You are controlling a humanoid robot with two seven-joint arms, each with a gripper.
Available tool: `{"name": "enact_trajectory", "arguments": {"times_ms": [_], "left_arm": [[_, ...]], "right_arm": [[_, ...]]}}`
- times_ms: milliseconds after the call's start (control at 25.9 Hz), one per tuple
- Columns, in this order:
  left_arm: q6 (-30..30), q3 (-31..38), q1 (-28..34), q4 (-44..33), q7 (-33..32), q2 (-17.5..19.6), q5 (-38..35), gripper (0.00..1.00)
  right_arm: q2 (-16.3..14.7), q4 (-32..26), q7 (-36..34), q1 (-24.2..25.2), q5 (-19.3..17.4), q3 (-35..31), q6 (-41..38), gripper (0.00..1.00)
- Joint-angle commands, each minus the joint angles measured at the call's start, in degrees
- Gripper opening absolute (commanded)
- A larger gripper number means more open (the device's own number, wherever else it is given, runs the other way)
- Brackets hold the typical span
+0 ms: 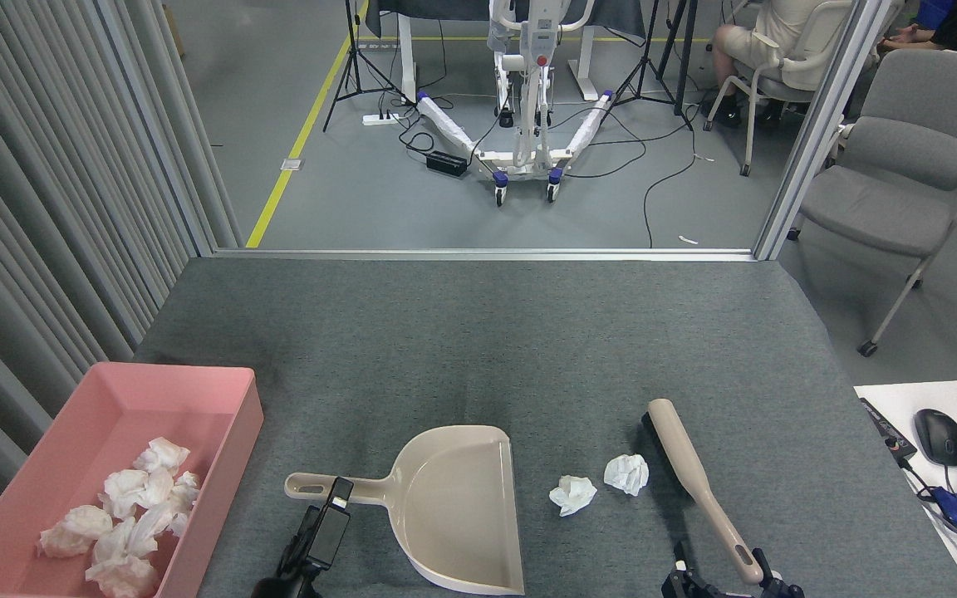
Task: Sweep and dump garbage into bin
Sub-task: 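Move left hand to dustpan handle and right hand to brush handle, then grasp the dustpan handle with left hand and brush with right hand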
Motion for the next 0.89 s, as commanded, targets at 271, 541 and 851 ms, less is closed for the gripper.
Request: {"name": "enact_trajectory", "arguments": {"times_ms": [271, 541, 851], "left_arm": [[0.0, 0.3, -3.9, 5.2, 1.1, -3.0, 0.1, 0.95], [0.0, 0.6, -6.5, 10.0, 3.1, -3.7, 0.1, 0.88], [-0.4, 0.6, -7.0, 11.1, 6.8, -3.7, 0.1, 0.73]], "right_arm": [[0.0, 0.6, -0.1, -0.2, 0.0, -0.1, 0.4, 0.97], [-1.1, 1.5, -0.2, -1.1, -0.2, -0.3, 0.8, 0.97], [-1.7, 2.7, -0.9, -2.6, -0.3, -0.4, 1.3, 0.95]]}}
